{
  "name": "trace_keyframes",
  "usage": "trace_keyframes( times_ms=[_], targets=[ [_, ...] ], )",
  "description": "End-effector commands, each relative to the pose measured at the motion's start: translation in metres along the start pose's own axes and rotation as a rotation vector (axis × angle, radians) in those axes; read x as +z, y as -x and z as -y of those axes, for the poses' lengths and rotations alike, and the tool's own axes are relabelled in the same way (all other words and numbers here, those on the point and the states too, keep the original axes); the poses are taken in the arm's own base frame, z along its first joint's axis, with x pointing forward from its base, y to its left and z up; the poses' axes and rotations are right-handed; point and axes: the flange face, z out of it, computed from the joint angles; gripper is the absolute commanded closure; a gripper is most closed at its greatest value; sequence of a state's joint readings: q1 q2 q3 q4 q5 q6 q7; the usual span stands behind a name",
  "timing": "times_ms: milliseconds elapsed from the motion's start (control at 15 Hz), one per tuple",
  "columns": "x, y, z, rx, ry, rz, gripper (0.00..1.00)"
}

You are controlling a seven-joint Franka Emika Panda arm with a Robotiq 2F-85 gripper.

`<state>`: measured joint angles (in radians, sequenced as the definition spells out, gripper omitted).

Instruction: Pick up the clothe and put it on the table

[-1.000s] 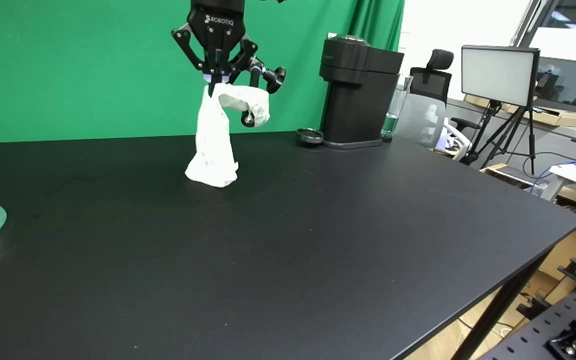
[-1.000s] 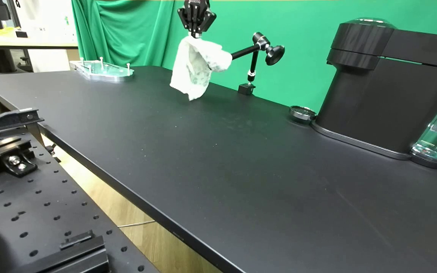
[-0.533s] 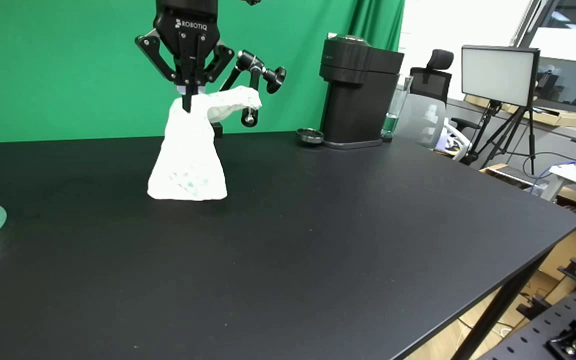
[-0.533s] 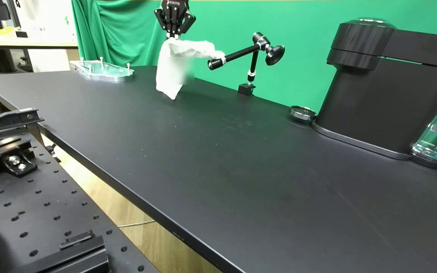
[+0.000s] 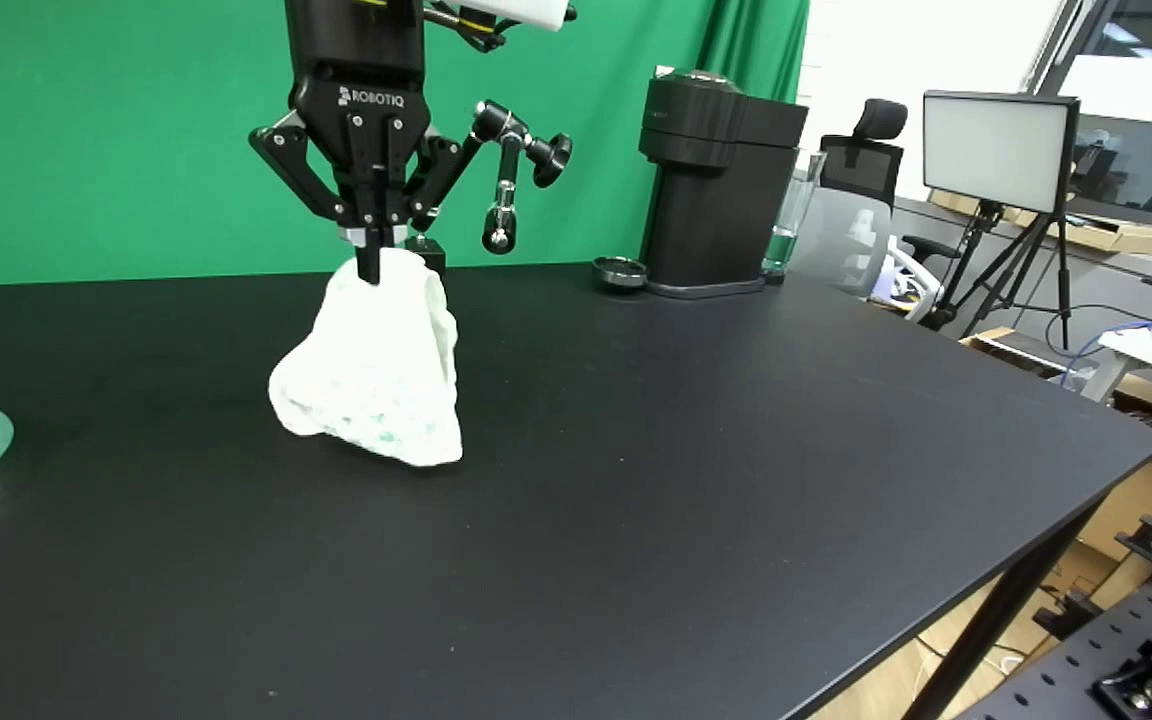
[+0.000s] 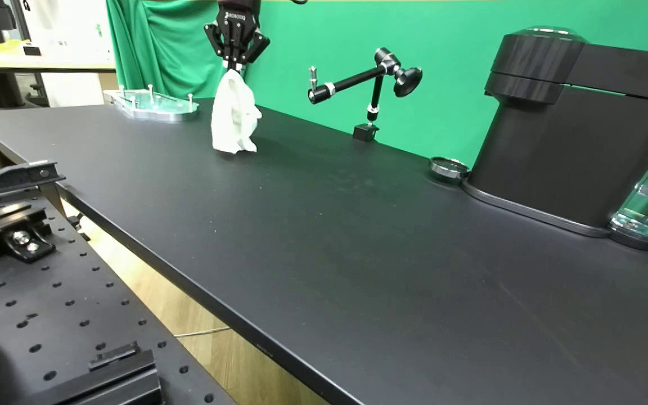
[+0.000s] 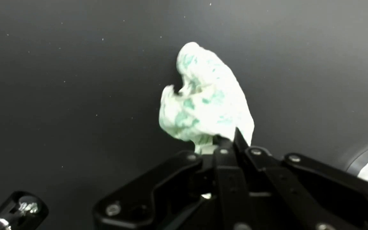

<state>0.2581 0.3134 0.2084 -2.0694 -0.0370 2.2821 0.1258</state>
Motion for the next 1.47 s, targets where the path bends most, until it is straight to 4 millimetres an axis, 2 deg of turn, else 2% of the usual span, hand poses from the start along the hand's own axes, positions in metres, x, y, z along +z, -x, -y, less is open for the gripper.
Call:
trace_keyframes(
  times_ms=[0, 600, 800, 1067, 1400],
  targets=[
    [0.002, 0.007, 0.001, -0.015, -0.013, 0.033, 0.64],
    [0.006, 0.021, 0.001, -0.112, 0.013, 0.072, 0.04],
    [0.003, 0.028, 0.002, -0.154, 0.048, 0.051, 0.0],
    [-0.019, 0.035, 0.005, -0.177, 0.173, -0.139, 0.0],
    [-0.044, 0.05, 0.015, -0.175, 0.234, -0.299, 0.0]
  ],
)
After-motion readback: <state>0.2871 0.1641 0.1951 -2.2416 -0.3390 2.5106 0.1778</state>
